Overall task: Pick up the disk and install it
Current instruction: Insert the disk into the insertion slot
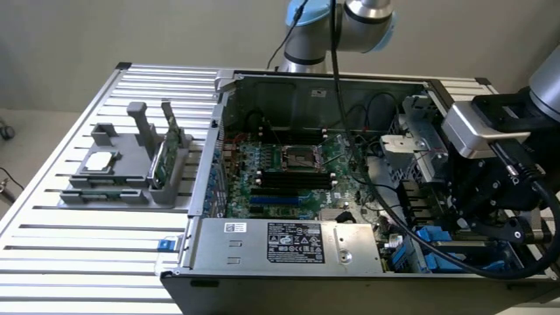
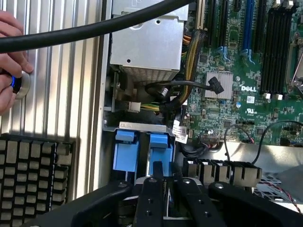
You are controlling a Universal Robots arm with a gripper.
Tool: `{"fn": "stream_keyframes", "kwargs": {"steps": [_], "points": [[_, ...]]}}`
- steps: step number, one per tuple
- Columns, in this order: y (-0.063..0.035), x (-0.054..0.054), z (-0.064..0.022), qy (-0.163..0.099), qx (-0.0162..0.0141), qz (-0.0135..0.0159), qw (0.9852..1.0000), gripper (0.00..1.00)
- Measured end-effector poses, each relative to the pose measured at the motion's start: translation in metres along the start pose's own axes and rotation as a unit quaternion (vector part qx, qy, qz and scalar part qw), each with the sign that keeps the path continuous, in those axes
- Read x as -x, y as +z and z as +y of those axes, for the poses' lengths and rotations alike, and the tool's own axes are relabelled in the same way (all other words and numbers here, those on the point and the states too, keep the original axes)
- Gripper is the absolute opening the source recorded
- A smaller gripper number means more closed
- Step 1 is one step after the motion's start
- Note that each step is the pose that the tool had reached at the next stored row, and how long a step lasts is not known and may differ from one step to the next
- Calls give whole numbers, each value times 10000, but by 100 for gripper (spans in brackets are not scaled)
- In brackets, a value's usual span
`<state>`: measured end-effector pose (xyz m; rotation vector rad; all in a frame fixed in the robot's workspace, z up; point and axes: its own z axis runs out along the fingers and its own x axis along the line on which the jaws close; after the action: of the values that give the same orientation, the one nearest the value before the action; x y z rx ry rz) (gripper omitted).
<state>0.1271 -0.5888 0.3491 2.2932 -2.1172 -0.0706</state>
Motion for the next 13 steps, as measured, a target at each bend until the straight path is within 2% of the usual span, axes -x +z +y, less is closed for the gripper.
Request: {"fn": "stream_keyframes", "kwargs": {"steps": [4, 13], "points": [[1, -2, -57, -52, 1, 4, 10000, 11], [105, 18, -190, -138, 9, 82, 9999, 11]]}}
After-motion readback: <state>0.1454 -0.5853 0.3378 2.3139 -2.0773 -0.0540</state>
